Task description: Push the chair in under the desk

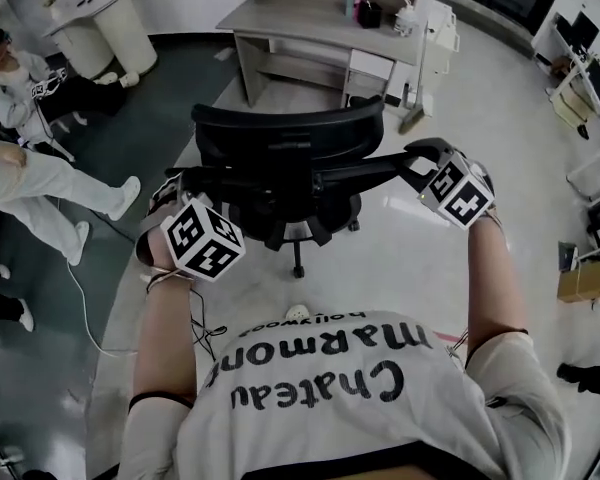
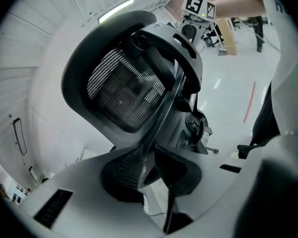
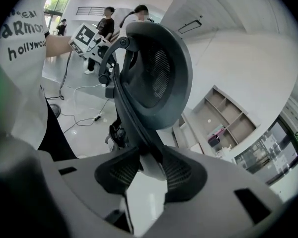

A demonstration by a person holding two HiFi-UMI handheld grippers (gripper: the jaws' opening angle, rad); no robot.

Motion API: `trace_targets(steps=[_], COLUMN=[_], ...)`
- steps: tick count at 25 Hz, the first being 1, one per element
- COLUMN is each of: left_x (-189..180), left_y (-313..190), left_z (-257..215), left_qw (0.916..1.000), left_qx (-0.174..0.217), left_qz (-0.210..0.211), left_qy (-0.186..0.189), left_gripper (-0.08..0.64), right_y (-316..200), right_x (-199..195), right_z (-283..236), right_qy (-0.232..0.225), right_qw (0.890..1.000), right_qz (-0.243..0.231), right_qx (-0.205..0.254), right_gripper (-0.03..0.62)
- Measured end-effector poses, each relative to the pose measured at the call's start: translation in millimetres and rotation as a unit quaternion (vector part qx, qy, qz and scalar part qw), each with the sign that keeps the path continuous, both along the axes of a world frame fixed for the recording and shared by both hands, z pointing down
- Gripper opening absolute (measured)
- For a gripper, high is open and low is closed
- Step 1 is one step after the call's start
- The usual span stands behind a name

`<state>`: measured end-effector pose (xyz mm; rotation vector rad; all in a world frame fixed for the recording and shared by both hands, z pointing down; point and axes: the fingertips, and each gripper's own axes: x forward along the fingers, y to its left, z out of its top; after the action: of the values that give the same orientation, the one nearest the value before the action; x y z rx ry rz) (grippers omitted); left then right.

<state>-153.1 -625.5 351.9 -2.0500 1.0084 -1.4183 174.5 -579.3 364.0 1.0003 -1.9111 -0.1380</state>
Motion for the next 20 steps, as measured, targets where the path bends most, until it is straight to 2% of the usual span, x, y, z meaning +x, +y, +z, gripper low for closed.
trace_targets(steps=[4, 9, 15, 20], left_x=[-2, -5, -5, -11], left_y=[-48, -144, -173, -203], left_z=[-3, -11, -6, -2], left_qw=[0.9998, 0.9995, 0.9998, 0.9996], left_qx=[0.01, 0.01, 0.013, 0.016], left_qz=[0.017, 0.03, 0.008, -0.022], left_qy=[-0.006, 0.003, 0.013, -0.004], left_gripper=[0.08, 0.08, 0.084, 0.084], right_y=[-46, -136, -160, -182], right_x=[-2, -4, -5, -13], right_z=[-4, -11, -7, -7], right_qy=[-0.001, -0.013, -0.027, -0.047], right_qw=[1.0, 0.999, 0.999, 0.999], right_qz=[0.024, 0.051, 0.041, 0.011], right_qx=[0.009, 0.012, 0.008, 0.012], right_gripper=[0.15, 0.149, 0.141, 0.133])
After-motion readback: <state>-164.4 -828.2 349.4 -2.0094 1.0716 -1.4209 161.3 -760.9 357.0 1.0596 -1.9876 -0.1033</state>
